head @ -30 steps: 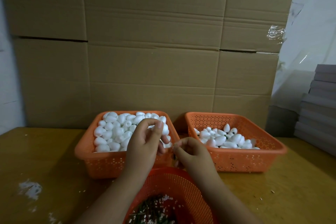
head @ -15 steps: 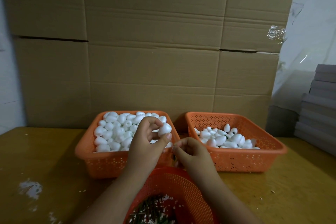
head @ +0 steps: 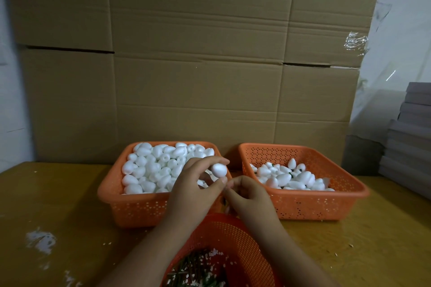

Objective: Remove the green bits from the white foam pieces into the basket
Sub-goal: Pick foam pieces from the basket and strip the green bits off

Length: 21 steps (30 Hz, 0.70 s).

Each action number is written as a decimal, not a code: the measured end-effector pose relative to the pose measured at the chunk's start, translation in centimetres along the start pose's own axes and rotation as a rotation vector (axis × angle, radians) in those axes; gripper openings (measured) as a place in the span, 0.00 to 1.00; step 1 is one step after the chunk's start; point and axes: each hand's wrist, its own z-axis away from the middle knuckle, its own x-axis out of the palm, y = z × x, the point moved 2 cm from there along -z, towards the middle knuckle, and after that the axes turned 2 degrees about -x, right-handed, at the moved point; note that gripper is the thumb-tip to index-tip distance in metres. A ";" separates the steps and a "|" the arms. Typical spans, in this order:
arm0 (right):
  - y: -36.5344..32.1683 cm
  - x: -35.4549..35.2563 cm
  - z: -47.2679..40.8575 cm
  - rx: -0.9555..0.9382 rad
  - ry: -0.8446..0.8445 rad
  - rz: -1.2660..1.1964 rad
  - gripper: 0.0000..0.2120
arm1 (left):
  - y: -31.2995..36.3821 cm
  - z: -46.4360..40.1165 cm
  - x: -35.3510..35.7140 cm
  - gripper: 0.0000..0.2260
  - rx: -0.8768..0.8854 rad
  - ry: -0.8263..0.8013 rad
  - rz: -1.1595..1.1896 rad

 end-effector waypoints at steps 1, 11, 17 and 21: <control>0.0 0.0 0.0 -0.002 0.000 0.004 0.06 | -0.1 0.0 0.0 0.17 0.003 -0.006 -0.006; -0.1 0.0 0.2 -0.003 -0.001 0.012 0.06 | -0.5 0.0 0.2 0.07 -0.063 -0.015 0.040; -0.2 0.0 0.2 0.004 -0.006 -0.013 0.04 | -0.9 -0.1 0.0 0.10 -0.045 0.007 0.069; -0.1 0.0 0.2 -0.003 -0.009 0.004 0.02 | -0.8 -0.2 -0.1 0.13 -0.002 0.031 0.074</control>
